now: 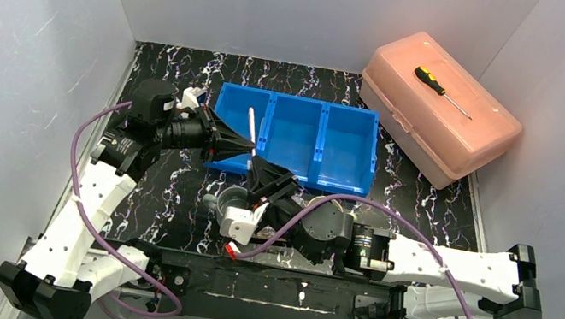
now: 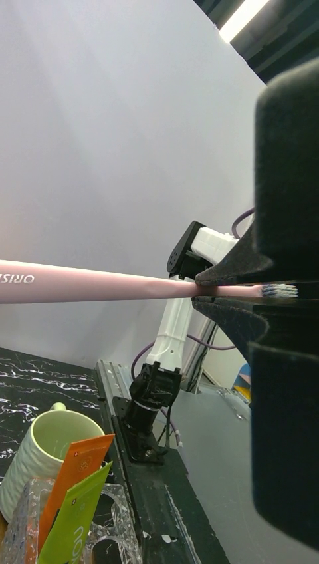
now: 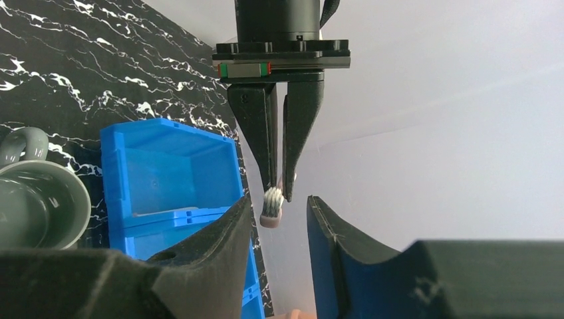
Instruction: Prepare toiletry sets of a toothbrush and toothpaste on the tray
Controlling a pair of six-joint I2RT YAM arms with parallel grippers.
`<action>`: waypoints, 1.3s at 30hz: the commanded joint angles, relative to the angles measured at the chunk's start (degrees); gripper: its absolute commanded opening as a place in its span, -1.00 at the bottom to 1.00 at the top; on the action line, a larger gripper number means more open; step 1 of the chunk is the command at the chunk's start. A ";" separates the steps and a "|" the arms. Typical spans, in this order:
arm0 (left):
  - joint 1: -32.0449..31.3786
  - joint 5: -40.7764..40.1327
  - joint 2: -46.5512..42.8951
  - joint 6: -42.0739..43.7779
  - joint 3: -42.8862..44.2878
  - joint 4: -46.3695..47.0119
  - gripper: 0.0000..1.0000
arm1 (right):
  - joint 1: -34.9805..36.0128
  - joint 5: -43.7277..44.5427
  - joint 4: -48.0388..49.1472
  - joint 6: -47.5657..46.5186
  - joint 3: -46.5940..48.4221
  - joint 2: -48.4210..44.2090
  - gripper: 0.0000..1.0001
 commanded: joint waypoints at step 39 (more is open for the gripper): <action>0.23 4.38 0.18 5.72 -1.29 7.49 0.46 | -6.72 0.38 -6.32 18.58 8.12 -6.39 -0.97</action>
